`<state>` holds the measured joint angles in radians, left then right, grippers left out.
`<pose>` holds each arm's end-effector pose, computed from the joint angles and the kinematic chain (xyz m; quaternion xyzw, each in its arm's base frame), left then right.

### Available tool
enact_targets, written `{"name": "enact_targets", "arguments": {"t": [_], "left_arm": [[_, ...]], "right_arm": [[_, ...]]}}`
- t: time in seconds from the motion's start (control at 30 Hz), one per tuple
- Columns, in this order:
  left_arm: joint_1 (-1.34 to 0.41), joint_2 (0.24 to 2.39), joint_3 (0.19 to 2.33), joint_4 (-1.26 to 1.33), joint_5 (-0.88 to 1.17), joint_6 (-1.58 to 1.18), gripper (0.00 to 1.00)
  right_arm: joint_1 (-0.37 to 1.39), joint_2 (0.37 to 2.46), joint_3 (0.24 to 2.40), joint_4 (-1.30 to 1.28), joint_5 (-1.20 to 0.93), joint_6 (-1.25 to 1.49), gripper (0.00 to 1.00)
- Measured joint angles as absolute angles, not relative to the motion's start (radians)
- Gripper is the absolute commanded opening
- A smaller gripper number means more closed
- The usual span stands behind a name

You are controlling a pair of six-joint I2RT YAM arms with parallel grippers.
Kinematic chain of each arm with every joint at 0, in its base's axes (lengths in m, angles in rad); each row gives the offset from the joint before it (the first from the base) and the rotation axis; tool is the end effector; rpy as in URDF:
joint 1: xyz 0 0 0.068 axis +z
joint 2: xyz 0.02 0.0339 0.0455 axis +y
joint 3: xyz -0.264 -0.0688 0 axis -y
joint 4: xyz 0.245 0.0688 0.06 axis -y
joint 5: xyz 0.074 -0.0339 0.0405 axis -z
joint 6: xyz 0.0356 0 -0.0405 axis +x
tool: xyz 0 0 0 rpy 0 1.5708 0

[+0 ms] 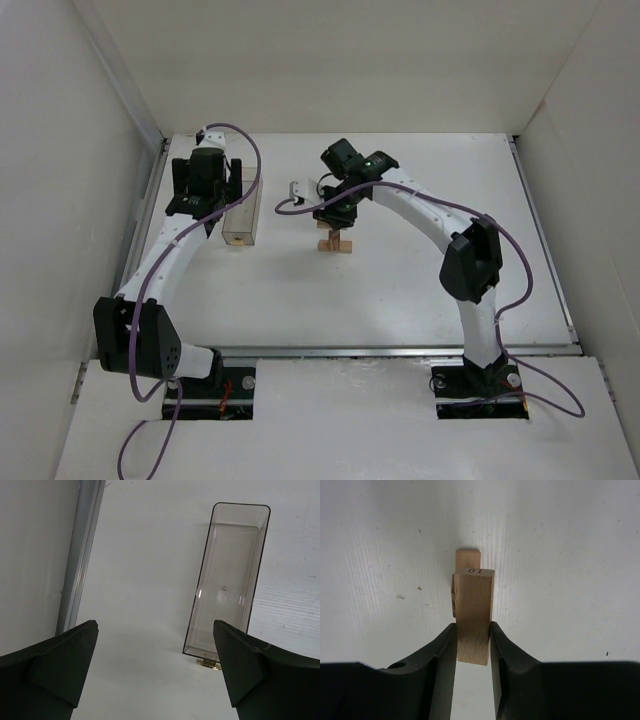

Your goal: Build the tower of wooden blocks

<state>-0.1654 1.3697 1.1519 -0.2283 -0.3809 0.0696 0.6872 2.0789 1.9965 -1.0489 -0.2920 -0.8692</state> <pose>0.3139 -0.0390 0.3316 -0.0029 0.8368 0.1349 0.5306 0.3364 0.2893 0.2860 -0.7004 0.6654 0.1218 0.2277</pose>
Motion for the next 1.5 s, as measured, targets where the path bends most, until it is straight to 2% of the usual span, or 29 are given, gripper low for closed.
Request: {"name": "enact_targets", "arguments": {"t": [1.5], "left_arm": [[-0.161,1.369,1.151,-0.228,-0.367,0.069,1.0]], "right_arm": [[0.68,2.124,1.945,-1.071,-0.323,-0.947,0.0]]}}
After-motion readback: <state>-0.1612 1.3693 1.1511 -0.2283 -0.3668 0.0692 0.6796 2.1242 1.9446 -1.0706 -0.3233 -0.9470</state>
